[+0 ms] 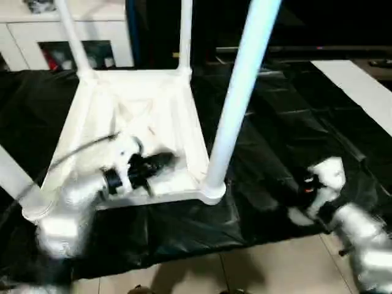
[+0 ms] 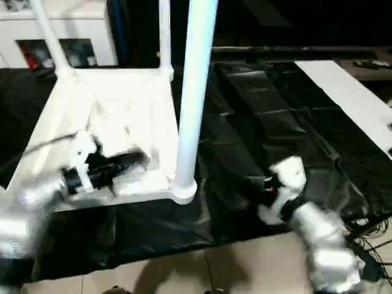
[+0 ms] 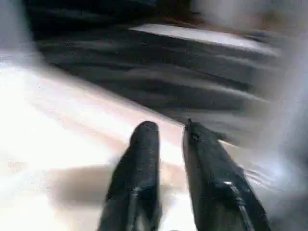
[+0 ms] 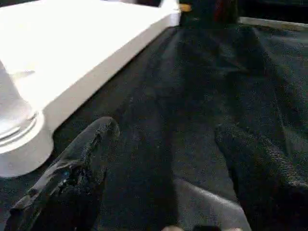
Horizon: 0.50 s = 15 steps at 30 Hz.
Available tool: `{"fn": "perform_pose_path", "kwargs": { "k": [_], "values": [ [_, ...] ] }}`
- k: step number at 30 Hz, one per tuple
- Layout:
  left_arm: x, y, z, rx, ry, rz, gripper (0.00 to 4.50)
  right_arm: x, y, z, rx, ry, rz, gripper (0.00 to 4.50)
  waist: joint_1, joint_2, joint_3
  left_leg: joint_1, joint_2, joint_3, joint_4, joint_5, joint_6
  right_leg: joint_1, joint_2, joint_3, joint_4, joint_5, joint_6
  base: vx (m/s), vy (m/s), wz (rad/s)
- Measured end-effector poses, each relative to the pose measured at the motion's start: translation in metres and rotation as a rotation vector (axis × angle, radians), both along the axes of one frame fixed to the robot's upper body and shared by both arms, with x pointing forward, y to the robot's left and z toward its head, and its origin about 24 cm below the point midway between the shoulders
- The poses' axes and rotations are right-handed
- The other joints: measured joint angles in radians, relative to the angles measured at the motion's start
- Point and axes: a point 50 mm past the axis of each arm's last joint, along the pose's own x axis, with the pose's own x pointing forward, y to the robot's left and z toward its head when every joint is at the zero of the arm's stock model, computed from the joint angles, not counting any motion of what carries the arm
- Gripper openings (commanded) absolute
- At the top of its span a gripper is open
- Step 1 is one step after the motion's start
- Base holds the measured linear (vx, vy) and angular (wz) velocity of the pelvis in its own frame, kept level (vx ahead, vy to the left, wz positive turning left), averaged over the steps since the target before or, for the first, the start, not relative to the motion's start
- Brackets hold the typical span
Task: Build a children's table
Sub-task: Rotate leg to tighten
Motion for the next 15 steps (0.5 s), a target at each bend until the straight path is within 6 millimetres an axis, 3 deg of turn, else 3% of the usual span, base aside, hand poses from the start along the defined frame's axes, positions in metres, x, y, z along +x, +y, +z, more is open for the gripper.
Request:
{"fn": "perform_pose_path", "kwargs": {
  "k": [4,5,7,8,9,11,12,13,14,15],
  "values": [
    [-0.020,0.003,-0.019,0.013,0.005,0.211,1.55,-0.005,0.005,-0.007,0.005,0.023,-0.051,4.20,-0.003,-0.001,0.000,-0.001,0.000,-0.002,-0.001,0.000,0.000,0.000,0.000,-0.001,-0.005,0.000,0.001,0.000,0.000,0.00],
    [-0.026,0.002,-0.021,0.020,0.007,0.246,1.55,-0.007,0.005,-0.009,-0.003,0.029,-0.061,4.20,-0.003,0.003,-0.002,-0.017,-0.006,-0.022,0.000,0.000,0.001,0.005,-0.005,-0.019,-0.009,0.002,0.004,0.000,0.000,0.00],
    [-0.043,0.000,-0.023,0.018,-0.025,0.350,1.76,-0.012,0.009,-0.014,-0.032,0.048,-0.061,4.49,-0.021,0.010,-0.003,-0.036,-0.001,-0.072,0.003,0.000,0.000,0.028,-0.003,-0.061,-0.033,0.005,-0.001,0.014,-0.023,0.33],
    [-0.045,0.001,-0.024,0.023,-0.022,0.371,1.89,-0.013,0.014,-0.015,-0.033,0.049,-0.052,4.49,-0.023,0.014,0.000,-0.039,0.000,-0.091,0.003,0.001,0.000,0.034,0.000,-0.073,-0.034,0.004,-0.007,0.054,-0.067,0.60],
    [-0.046,0.002,-0.023,0.026,-0.032,0.395,1.96,-0.011,0.019,-0.013,-0.030,0.039,-0.036,4.50,-0.031,0.017,0.001,-0.044,0.000,-0.120,0.004,0.001,-0.001,0.038,0.008,-0.085,-0.023,-0.006,-0.031,0.055,-0.110,0.64],
    [-0.046,0.007,-0.017,0.030,-0.064,0.436,1.99,-0.010,0.027,-0.011,-0.017,0.025,-0.015,4.50,-0.038,0.019,0.003,-0.046,-0.003,-0.161,0.004,0.003,-0.002,0.039,0.034,-0.082,0.023,-0.048,-0.115,0.043,-0.129,0.63],
    [-0.051,0.010,-0.013,0.012,-0.097,0.483,2.15,-0.010,0.029,-0.011,-0.003,0.025,-0.017,4.50,-0.042,0.006,0.001,-0.047,-0.008,-0.172,0.004,0.003,-0.002,0.040,0.039,-0.077,0.046,-0.074,-0.138,-0.003,-0.159,0.69],
    [-0.056,0.009,-0.012,-0.004,-0.112,0.504,2.15,-0.010,0.028,-0.011,-0.002,0.026,-0.023,4.50,-0.039,-0.011,-0.006,-0.040,-0.010,-0.159,0.005,-0.004,0.008,0.041,0.039,-0.073,0.051,-0.080,-0.098,-0.003,-0.159,0.69],
    [-0.060,0.007,-0.013,-0.015,-0.113,0.520,2.27,-0.010,0.025,-0.011,-0.005,0.025,-0.034,4.50,-0.018,-0.024,-0.004,-0.032,-0.005,-0.123,0.025,-0.024,0.042,0.040,0.033,-0.066,0.056,-0.079,-0.050,-0.005,-0.150,0.38],
    [-0.066,0.004,-0.019,-0.022,-0.088,0.525,2.39,-0.010,0.019,-0.011,-0.010,0.026,-0.054,4.50,0.013,-0.026,-0.002,-0.028,-0.009,-0.077,0.043,-0.035,0.060,0.040,0.033,-0.056,0.055,-0.082,-0.043,0.010,-0.116,0.05]
  ]
}}
